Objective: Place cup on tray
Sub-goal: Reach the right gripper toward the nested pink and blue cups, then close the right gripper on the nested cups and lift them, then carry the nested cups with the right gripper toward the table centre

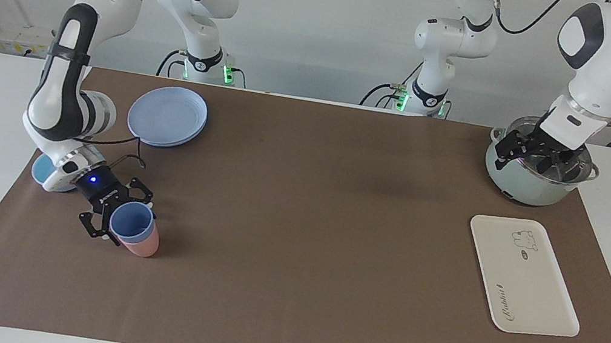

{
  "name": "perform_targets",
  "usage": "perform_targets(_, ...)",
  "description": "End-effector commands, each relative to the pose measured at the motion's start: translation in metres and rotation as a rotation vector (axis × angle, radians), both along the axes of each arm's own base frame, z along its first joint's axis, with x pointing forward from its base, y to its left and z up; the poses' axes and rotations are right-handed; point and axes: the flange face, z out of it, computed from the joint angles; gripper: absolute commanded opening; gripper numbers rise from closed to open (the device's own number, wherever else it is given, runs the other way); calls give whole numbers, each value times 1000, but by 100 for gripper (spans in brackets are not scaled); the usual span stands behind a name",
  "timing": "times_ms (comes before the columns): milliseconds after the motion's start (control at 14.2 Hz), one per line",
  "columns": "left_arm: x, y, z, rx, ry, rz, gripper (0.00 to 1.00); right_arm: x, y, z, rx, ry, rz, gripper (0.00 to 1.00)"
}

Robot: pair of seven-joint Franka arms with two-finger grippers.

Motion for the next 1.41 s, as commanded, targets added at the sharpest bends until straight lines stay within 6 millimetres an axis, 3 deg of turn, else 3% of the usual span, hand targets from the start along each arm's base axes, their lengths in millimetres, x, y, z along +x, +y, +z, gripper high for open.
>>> perform_targets(0,-7,1,3,0,2,8,100,-3,1,-5,-8,-20,-20,100)
perform_targets(141,-7,2,3,-2,2,10,100,-2,3,-4,-10,-22,-18,99)
perform_targets(212,-7,2,3,0,2,10,100,-1,3,-4,-12,-26,-17,82)
perform_targets(353,-7,2,3,0,2,10,100,4,2,4,-51,-81,9,0)
perform_targets(635,-7,1,3,-2,1,9,100,7,10,18,-65,-78,10,0)
perform_targets(705,-7,1,3,0,2,8,100,9,22,27,-87,-76,27,0)
perform_targets(1058,-7,1,3,0,1,8,100,7,46,118,-271,56,86,0)
perform_targets(1340,-7,2,3,-2,2,10,100,0,56,172,-436,148,121,0)
